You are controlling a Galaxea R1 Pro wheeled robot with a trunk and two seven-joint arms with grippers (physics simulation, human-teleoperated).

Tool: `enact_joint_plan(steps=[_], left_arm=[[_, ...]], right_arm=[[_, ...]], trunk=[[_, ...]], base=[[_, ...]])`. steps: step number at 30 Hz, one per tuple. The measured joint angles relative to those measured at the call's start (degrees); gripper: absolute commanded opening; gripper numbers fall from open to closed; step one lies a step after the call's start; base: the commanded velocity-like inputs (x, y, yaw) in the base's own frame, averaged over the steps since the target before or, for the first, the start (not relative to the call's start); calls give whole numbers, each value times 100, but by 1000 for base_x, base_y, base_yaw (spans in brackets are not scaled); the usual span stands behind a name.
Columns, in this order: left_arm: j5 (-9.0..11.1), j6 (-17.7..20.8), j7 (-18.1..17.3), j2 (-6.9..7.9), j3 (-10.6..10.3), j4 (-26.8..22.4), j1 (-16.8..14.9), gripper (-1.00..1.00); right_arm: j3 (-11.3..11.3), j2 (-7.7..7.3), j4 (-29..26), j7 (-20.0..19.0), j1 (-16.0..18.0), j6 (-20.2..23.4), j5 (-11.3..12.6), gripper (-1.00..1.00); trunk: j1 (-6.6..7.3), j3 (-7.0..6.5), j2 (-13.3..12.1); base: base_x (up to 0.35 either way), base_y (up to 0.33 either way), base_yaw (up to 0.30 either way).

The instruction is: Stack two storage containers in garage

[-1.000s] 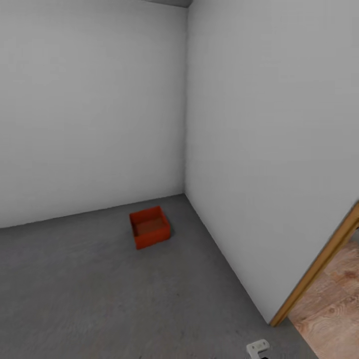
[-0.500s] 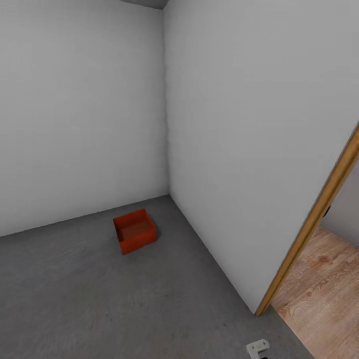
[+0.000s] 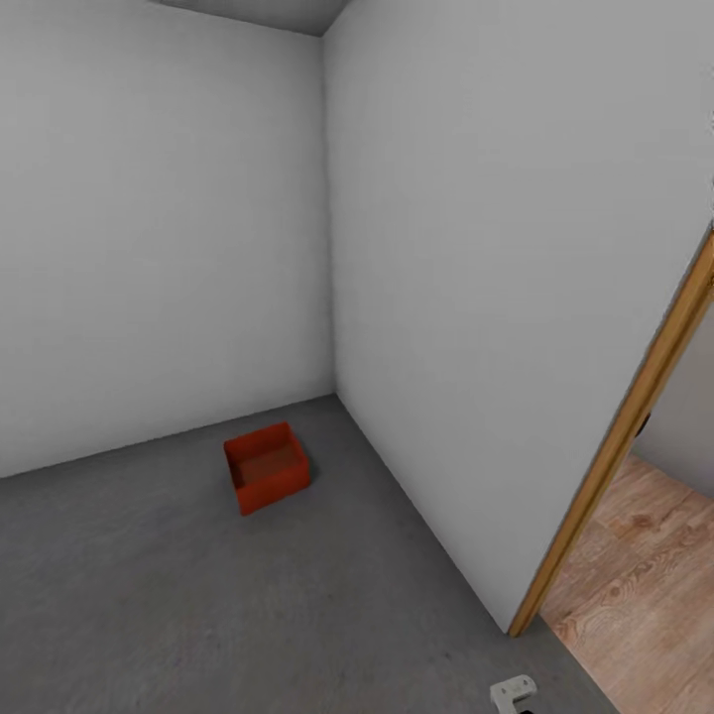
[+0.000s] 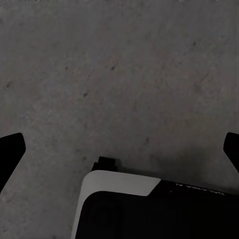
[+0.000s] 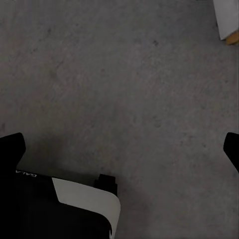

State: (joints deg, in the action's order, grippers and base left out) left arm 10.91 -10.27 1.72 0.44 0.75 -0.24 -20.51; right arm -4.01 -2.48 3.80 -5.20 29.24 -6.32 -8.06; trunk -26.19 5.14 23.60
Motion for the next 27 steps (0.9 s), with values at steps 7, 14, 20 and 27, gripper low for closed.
enact_joint_plan(steps=[7, 14, 20, 27], left_arm=[[0, 0, 0, 0, 1, 1, 0, 100], [0, 0, 0, 0, 0, 0, 0, 100], [0, 0, 0, 0, 1, 1, -1, 100], [0, 0, 0, -2, 1, 2, -1, 100]], right_arm=[[0, 2, 0, 0, 0, 0, 0, 100], [0, 2, 0, 0, 0, 1, -1, 100], [0, 2, -1, 0, -1, 5, 0, 100], [0, 1, 0, -1, -1, 5, 1, 100]], trunk=[[0, -57, -1], [0, -66, -1], [0, -66, -1], [0, -66, -1]], base=[[0, 0, -85], [0, 0, -16], [0, 0, -114], [0, 0, -260]])
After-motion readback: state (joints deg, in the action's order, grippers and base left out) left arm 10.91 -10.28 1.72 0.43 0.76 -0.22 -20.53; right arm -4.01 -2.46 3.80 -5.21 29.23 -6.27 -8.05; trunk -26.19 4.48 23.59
